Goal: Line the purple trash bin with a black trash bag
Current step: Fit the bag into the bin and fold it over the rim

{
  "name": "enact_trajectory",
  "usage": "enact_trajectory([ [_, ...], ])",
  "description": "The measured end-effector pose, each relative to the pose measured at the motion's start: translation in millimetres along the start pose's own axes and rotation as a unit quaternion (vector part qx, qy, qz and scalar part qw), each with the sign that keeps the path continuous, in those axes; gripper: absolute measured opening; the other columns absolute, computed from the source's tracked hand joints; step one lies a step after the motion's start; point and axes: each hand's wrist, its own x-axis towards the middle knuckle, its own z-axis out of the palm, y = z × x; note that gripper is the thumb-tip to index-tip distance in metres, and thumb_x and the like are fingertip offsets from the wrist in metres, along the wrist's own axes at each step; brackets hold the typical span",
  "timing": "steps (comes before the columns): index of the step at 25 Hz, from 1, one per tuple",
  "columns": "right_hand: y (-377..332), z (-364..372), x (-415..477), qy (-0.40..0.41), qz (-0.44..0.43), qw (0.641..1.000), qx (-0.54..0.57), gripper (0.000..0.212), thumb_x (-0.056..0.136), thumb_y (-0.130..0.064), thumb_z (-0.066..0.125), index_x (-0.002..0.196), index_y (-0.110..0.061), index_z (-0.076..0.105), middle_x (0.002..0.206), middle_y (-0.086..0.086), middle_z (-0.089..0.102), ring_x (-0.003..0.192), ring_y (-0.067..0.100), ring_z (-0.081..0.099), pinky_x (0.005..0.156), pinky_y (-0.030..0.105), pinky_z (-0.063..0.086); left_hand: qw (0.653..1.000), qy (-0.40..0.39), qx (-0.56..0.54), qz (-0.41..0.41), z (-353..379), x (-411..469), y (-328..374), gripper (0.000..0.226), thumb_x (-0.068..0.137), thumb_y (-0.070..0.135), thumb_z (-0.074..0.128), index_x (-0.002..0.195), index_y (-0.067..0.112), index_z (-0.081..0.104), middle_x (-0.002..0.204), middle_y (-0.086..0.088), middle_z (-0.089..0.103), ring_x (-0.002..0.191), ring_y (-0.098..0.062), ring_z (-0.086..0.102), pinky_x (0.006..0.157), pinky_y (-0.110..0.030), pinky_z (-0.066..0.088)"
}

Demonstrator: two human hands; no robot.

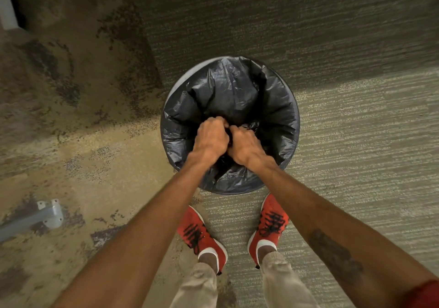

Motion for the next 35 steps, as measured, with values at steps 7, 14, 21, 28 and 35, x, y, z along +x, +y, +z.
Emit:
enact_trajectory([
  [7,9.4,21.8,23.0,-0.175,0.019,0.979,-0.098,0.092,0.085,-0.056,0.068,0.158,-0.031,0.017,0.165,0.007,0.021,0.149,0.04,0.02,0.118,0.064,0.012,0.988,-0.069,-0.122,-0.063,12.0,59.5,-16.1,0.055,0.096,0.037,0.06,0.145,0.015,0.047,0.145,-0.012,0.055,0.134,-0.03,0.05,0.108,-0.033,0.04],
  [14,9.5,13.6,16.5,-0.123,0.047,0.991,-0.016,0.083,0.089,-0.056,0.063,0.156,-0.031,0.022,0.151,0.013,0.047,0.143,0.038,0.035,0.117,0.058,0.016,0.996,-0.057,-0.059,-0.031,31.3,43.9,-19.8,0.039,0.107,0.029,0.038,0.133,0.0,0.047,0.142,-0.025,0.05,0.131,-0.041,0.046,0.104,-0.044,0.038],
  [21,17.1,-30.9,-61.1,0.108,-0.014,0.988,0.113,0.046,0.095,-0.028,0.063,0.14,-0.02,0.057,0.134,0.007,0.066,0.126,0.03,0.059,0.106,0.039,0.045,0.988,0.108,-0.098,0.053,0.3,-40.2,-13.6,0.041,0.101,0.013,0.052,0.142,0.012,0.054,0.153,-0.012,0.047,0.136,-0.029,0.05,0.112,-0.039,0.041],
  [28,65.1,-24.9,-96.8,0.303,0.056,0.921,0.239,0.062,0.091,-0.015,0.062,0.148,-0.011,0.039,0.14,0.008,0.045,0.124,0.017,0.045,0.108,0.04,0.041,0.909,0.307,-0.236,-0.151,17.2,-109.7,-47.9,0.068,0.091,0.01,0.064,0.152,0.018,0.035,0.153,-0.004,0.036,0.136,-0.016,0.033,0.112,-0.036,0.032],
  [35,74.1,-8.1,-83.8,0.212,0.099,0.834,0.5,0.046,0.096,0.001,0.056,0.14,-0.01,0.052,0.135,0.008,0.065,0.122,0.026,0.063,0.108,0.054,0.048,0.853,0.215,-0.418,-0.227,17.3,-95.6,-69.3,0.056,0.09,0.0,0.06,0.142,0.02,0.05,0.119,-0.001,0.069,0.105,-0.026,0.068,0.097,-0.048,0.055],
])
